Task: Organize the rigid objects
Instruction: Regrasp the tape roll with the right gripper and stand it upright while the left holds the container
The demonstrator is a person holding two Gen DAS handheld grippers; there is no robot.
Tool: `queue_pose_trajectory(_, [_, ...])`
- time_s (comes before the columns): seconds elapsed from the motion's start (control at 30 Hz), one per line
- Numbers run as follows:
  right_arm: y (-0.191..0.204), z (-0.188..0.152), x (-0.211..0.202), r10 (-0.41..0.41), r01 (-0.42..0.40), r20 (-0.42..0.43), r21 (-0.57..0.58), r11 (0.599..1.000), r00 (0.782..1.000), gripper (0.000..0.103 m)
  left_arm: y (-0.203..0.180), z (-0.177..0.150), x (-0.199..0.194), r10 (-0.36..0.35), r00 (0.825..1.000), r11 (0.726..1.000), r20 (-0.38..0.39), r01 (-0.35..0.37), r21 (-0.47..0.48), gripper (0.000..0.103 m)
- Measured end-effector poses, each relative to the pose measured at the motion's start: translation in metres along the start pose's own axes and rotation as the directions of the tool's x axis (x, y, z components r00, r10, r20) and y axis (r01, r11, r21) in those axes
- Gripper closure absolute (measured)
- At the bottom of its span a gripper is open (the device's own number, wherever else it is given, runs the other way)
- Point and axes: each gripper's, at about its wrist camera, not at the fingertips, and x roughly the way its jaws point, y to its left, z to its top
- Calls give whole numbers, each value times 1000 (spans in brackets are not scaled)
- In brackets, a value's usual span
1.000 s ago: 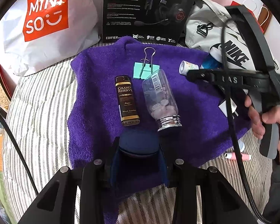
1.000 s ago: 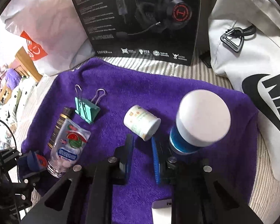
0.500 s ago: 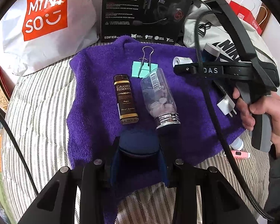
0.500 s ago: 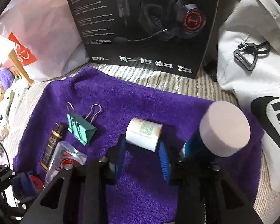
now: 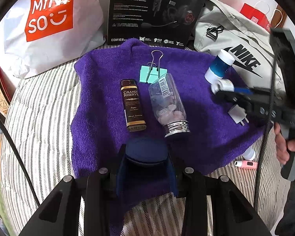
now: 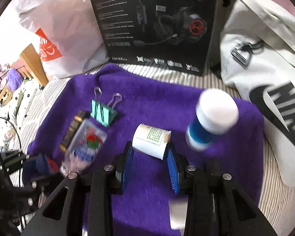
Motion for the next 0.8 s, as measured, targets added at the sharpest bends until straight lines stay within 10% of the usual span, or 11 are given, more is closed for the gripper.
queue_pose_trajectory(0.8, [-37, -20, 8, -6, 8, -48, 40, 999, 999, 69, -2, 2, 2, 27, 999, 1000, -18, -26, 5, 69])
